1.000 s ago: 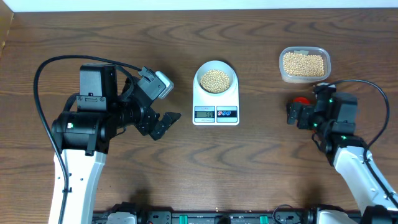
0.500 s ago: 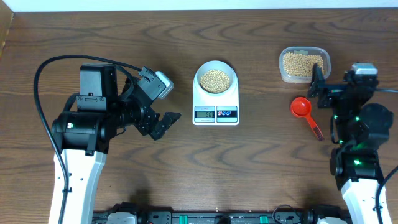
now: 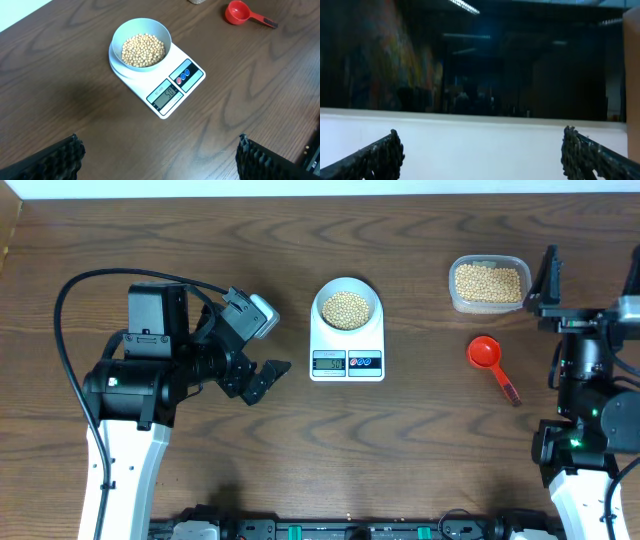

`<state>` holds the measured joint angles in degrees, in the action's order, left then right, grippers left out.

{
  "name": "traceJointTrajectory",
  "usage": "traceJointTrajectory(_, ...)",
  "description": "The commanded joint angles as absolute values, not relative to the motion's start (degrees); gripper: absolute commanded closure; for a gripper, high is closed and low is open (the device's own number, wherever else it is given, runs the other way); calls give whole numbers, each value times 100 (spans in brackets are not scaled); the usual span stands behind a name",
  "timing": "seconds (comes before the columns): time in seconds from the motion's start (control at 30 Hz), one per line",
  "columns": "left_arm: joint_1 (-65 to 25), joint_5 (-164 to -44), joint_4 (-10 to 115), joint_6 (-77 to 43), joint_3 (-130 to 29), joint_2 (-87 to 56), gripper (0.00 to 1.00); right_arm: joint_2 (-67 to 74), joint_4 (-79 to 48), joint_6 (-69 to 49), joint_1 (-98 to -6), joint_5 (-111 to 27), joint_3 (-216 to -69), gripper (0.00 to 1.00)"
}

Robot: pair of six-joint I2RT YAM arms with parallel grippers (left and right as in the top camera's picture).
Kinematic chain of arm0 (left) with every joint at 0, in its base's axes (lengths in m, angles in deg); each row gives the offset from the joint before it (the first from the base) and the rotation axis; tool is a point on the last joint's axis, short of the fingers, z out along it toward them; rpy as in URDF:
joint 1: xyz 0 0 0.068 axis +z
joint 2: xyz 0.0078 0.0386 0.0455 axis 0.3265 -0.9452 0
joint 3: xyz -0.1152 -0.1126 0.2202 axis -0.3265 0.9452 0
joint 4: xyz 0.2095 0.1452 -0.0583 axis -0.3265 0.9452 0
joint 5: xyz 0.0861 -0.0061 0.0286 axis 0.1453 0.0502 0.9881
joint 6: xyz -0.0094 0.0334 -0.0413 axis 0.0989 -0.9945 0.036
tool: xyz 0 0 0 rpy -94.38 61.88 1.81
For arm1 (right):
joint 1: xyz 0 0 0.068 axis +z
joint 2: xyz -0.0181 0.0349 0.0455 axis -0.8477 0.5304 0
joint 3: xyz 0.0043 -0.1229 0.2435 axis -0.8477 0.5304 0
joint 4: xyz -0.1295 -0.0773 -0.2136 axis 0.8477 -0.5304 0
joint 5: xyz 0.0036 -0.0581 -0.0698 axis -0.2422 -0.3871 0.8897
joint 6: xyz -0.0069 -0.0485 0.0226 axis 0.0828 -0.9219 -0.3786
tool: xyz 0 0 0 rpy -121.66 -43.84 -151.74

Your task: Scoop item into bowl and weigh 50g on scale

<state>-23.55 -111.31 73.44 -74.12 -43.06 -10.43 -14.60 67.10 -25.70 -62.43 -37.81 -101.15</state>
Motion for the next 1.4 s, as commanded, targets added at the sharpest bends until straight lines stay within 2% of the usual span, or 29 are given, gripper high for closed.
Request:
traceJointTrajectory(0.0,-2320,-11247,7351,-7386,-4470,-1012,1,-1491,6732,-2784,-6204,-3738,-10187,1)
traceJointTrajectory(0.47,-2320,-11247,7351,-7386,-4470,-1012,1,-1412,5840,-2837,-6202,-3805,-10434,1)
traceJointTrajectory(0.63,-2320,-11247,7351,-7386,-4470,-1012,1,-1414,5283,-2839,-6204,-4378,-10434,1)
traceJointTrajectory(0.87,-2320,-11247,7351,-7386,-4470,-1012,1,-1414,4858,-2841,-6209,-4011,-10434,1)
traceJointTrajectory(1.13,-2320,-11247,7351,-7386,-4470,-1012,1,-1414,3228,-2839,-6209,-4041,-10434,1)
traceJointTrajectory(1.37,-2320,-11247,7351,-7386,-4470,-1012,1,-1414,2513,-2909,-6204,-4483,-10432,1)
